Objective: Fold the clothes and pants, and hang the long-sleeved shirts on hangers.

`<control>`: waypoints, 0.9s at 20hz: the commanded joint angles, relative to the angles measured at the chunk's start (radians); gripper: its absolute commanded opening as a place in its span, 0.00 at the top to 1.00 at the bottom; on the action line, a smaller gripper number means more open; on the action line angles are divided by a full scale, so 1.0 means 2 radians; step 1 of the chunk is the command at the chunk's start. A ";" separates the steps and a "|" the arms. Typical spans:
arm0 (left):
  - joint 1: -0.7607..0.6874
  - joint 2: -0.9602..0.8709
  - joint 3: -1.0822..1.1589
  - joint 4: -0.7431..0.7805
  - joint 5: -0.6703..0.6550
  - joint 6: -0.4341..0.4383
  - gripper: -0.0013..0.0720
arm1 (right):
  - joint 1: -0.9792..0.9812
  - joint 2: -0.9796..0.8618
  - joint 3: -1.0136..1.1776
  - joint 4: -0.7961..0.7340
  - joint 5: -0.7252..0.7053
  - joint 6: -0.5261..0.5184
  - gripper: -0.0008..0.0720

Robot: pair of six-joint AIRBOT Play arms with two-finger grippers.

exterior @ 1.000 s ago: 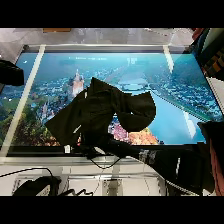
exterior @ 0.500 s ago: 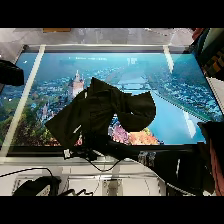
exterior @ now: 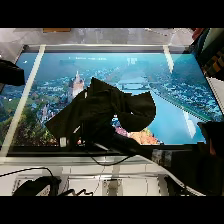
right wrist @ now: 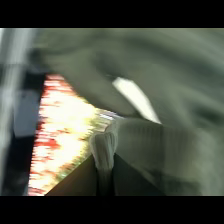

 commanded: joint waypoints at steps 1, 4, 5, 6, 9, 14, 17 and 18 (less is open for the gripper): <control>0.000 -0.004 0.000 -0.001 0.000 0.000 0.96 | -0.066 0.047 0.003 -0.007 0.000 0.159 0.94; 0.000 -0.012 0.000 0.003 -0.001 0.001 0.63 | -0.160 0.101 0.003 -0.007 0.000 0.234 0.94; 0.001 -0.020 0.000 0.003 -0.002 0.011 0.62 | -0.193 0.119 0.003 -0.006 0.002 0.246 0.94; 0.001 -0.029 0.000 0.003 -0.005 0.016 0.63 | -0.226 0.138 0.003 -0.006 0.007 0.255 0.94; 0.002 -0.064 -0.001 0.003 -0.008 0.031 0.96 | -0.333 0.196 0.003 -0.006 0.045 0.267 0.94; 0.002 -0.118 -0.020 -0.072 -0.005 0.032 0.96 | -0.488 0.256 0.003 -0.004 0.121 0.283 0.94; 0.012 -0.103 -0.092 -0.115 -0.004 0.032 0.96 | -0.554 0.259 0.001 0.011 0.152 0.301 0.94; 0.024 -0.087 -0.125 -0.133 -0.004 0.032 0.96 | -0.567 0.259 0.001 0.021 0.154 0.302 0.94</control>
